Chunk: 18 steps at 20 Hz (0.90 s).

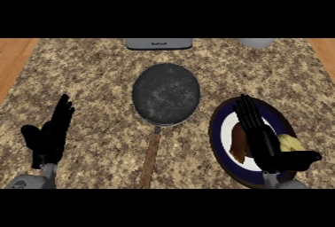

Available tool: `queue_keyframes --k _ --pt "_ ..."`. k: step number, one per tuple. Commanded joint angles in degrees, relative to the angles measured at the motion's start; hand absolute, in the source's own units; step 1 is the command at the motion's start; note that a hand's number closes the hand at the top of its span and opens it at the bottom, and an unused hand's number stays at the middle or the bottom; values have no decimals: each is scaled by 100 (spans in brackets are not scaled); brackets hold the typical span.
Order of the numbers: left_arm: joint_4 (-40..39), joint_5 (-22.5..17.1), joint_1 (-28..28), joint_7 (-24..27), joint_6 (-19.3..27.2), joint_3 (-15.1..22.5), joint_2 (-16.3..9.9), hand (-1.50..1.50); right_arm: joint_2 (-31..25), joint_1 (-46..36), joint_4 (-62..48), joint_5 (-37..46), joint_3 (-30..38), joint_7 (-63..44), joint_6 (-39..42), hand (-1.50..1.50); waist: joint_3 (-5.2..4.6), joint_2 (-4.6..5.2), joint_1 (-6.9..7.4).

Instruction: Pick the sweet potato from the plate and place it in the pan

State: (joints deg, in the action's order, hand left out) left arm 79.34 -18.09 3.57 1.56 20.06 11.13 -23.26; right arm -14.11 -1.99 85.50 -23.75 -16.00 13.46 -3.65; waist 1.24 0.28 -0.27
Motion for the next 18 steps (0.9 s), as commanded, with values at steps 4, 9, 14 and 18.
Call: queue_keyframes --k 4,9,14,18 --pt "50 664 -135 39 7 309 -442 0 -282 -380 -199 1163 892 -515 -2341 -150 -147 -52 -50" --pt "59 672 -292 -102 -32 350 -553 0 -709 313 -897 1980 1790 -1060 -4328 -150 -205 -78 -559" --pt "335 703 -310 -238 -211 454 -718 0 -591 1074 -854 3038 1114 -2172 -5541 -150 -215 -56 -182" --pt "487 757 -321 -291 -262 595 -702 0 -1110 1601 -1059 3751 634 -2930 -5340 -150 -242 10 4"
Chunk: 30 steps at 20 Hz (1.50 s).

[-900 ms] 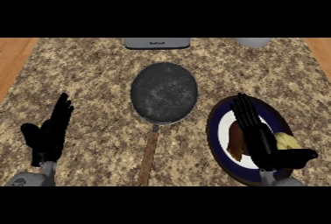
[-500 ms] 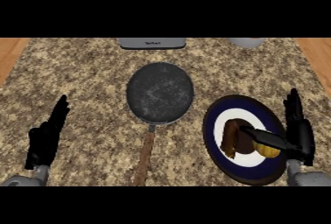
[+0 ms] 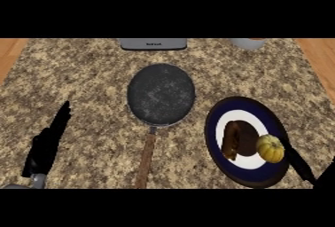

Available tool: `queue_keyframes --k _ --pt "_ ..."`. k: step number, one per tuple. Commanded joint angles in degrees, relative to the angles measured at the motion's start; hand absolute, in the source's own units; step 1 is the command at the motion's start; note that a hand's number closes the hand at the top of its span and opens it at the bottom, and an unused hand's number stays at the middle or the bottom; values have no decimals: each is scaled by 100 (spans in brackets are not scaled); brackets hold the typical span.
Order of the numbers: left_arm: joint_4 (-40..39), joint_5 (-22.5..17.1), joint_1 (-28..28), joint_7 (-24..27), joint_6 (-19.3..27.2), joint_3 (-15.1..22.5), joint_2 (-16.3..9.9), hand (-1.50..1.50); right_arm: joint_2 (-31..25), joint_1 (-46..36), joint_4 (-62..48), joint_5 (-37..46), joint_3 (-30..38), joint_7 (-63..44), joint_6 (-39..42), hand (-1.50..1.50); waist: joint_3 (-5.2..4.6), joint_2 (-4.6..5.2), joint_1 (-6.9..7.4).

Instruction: Pick the sweet potato from the plate and place it in the pan

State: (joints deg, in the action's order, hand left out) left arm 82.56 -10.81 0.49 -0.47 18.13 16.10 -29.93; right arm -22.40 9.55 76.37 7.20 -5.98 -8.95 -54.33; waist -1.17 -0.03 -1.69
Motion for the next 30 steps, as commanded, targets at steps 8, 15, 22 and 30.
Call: queue_keyframes --k 8,15,22,30 --pt "315 133 229 -291 -140 219 -60 0 -952 123 525 1428 -1140 -2827 1087 -150 9 84 456" --pt "362 186 187 -346 -201 342 -20 0 -1375 -978 1333 1849 -1564 -5317 2703 -150 27 34 569" --pt "299 309 272 -405 -59 371 134 0 -1073 -2586 1474 1665 -1685 -7469 4337 -150 67 42 520" --pt "472 328 201 -449 -37 376 166 0 -506 -3312 103 1240 -1755 -7628 5183 -150 75 61 547"
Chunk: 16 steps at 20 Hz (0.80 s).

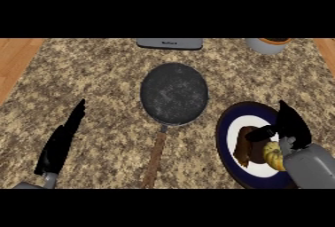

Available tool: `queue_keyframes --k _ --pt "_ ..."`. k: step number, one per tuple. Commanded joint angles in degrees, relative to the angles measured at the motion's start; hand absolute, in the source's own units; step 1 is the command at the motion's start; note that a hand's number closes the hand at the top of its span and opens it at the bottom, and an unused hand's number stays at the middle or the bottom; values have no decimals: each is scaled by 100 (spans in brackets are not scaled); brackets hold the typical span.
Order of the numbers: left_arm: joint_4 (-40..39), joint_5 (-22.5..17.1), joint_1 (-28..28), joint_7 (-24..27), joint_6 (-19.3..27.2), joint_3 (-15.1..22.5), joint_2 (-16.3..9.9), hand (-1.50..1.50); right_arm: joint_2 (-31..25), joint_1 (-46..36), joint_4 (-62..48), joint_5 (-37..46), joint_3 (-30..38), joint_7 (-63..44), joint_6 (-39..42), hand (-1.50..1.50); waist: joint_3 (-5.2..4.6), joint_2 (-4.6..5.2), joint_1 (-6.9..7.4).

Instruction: Pick the sweet potato from the plate and place it in the pan

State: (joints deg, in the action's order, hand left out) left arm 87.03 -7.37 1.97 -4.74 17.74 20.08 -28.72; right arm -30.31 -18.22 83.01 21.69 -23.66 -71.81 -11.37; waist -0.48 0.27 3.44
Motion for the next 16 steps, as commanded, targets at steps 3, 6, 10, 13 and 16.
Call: queue_keyframes --k 3,6,10,13,16 --pt "22 -59 30 -118 -88 -71 -51 0 456 -871 -900 -363 38 -1343 1159 -150 5 -2 -31" --pt "0 57 151 -277 57 16 99 0 720 -1154 -1416 -312 9 -1342 1208 -150 8 -1 -118" --pt "164 20 -257 -108 92 -96 0 0 996 -1330 -1783 -357 91 -1341 1374 -150 12 -76 -169" --pt "147 -74 -233 -42 -24 -248 -99 0 1282 -1594 -2392 -209 95 -1341 1323 -150 14 -57 -146" --pt "90 -27 -122 -166 23 -225 -26 0 1500 -1714 -2904 -106 53 -1341 1377 -150 16 -48 -215"
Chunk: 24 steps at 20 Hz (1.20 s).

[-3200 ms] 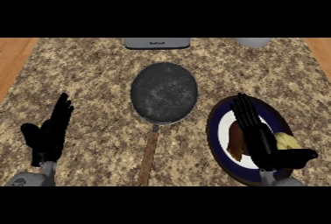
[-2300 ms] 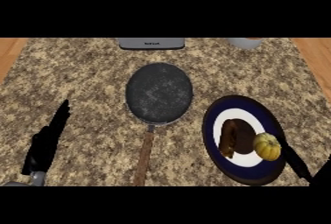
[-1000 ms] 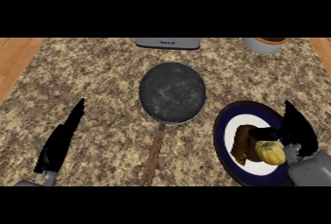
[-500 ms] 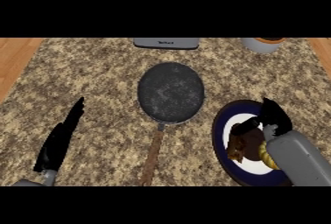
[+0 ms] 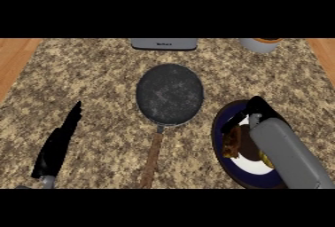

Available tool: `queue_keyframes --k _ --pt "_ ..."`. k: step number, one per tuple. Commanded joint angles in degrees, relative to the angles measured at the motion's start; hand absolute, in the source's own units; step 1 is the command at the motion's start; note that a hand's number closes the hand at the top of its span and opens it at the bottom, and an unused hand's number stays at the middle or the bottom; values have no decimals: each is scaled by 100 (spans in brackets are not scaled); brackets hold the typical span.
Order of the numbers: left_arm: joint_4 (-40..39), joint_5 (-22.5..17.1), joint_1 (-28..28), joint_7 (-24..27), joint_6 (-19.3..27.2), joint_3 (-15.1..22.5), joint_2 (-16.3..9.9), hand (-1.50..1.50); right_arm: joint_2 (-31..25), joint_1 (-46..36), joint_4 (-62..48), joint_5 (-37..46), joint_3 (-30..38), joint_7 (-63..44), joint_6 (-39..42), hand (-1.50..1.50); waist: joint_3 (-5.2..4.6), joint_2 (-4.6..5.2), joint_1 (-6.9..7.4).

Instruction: Pick the sweet potato from the plate and place it in the pan

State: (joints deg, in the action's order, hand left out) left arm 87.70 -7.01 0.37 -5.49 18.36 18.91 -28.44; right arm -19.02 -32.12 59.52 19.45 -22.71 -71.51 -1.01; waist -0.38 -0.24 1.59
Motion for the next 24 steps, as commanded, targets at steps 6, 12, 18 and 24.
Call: queue_keyframes --k 6,12,18,24 --pt "-26 68 -96 12 26 -56 25 0 574 -595 -1113 263 177 -1370 393 -150 9 -24 -171" --pt "181 -213 -241 -54 -267 -324 -225 0 953 -763 -1553 370 359 -1370 421 -150 15 -50 -172" --pt "226 144 -219 -178 101 -86 112 0 1206 -627 -1722 599 464 -1371 185 -150 26 -29 -218" --pt "137 163 -406 124 17 -191 73 0 1224 -535 -1718 833 551 -1371 235 -150 20 -34 -235"
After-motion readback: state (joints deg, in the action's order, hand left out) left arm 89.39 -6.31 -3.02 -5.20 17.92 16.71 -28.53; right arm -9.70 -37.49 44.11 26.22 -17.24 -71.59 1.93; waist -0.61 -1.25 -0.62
